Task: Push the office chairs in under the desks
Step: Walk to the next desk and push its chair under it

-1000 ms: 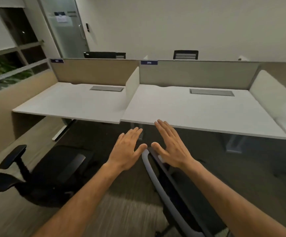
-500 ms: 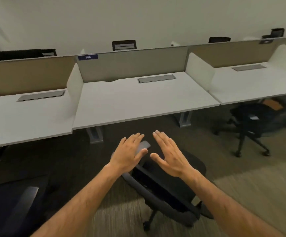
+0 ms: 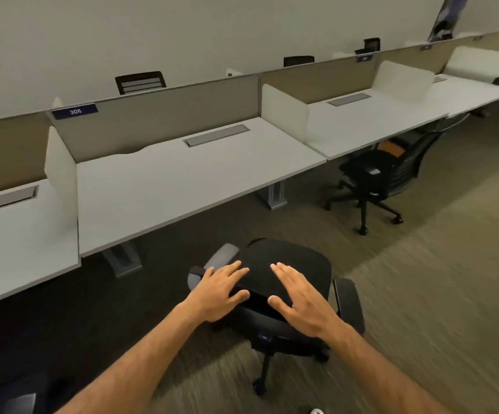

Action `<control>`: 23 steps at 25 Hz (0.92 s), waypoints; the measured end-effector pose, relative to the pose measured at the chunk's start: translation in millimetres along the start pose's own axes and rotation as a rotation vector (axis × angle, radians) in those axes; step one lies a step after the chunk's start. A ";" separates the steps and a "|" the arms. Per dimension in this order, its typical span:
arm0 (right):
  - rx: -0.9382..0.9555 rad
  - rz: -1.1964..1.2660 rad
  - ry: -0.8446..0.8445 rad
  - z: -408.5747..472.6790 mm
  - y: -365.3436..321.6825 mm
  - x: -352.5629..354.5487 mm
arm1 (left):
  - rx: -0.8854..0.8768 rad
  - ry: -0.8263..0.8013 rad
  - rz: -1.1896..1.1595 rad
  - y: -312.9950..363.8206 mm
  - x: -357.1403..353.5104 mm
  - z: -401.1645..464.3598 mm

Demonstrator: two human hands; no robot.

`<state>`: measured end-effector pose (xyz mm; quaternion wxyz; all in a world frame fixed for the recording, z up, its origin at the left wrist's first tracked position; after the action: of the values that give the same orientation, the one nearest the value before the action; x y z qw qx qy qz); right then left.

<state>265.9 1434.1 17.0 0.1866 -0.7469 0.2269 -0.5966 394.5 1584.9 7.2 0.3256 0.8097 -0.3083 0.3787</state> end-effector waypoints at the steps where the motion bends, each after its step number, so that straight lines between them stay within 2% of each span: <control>1: -0.026 0.002 -0.002 -2.9 1.6 -6.2 | 0.001 -0.028 0.014 -5.0 -5.3 0.8; 4: -0.091 -0.011 -0.001 -7.7 8.4 -19.0 | -0.003 -0.070 0.052 -20.5 -11.3 6.6; 10: -0.147 -0.100 -0.080 -14.2 24.8 -47.2 | -0.039 -0.050 0.061 -29.0 -21.0 15.4; 15: -0.110 -0.158 -0.081 -9.2 28.2 -46.1 | -0.050 0.020 0.093 -25.8 -22.1 16.8; 23: -0.033 -0.224 -0.183 -18.9 65.3 -25.1 | -0.009 0.082 0.099 11.3 -42.6 18.7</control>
<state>235.2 1394.0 -35.1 0.1266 -0.8217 0.1340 -0.5392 371.5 1574.7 -33.5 0.3224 0.7758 -0.3361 0.4258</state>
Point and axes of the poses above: each hand's wrist, its own z-axis towards the middle knuckle, its own x-axis out of the back of the hand, y = z × x, the point moved 8 cm from there along z, towards the middle knuckle, and after that the axes turned 15 degrees about -y, right-handed, at the moved point
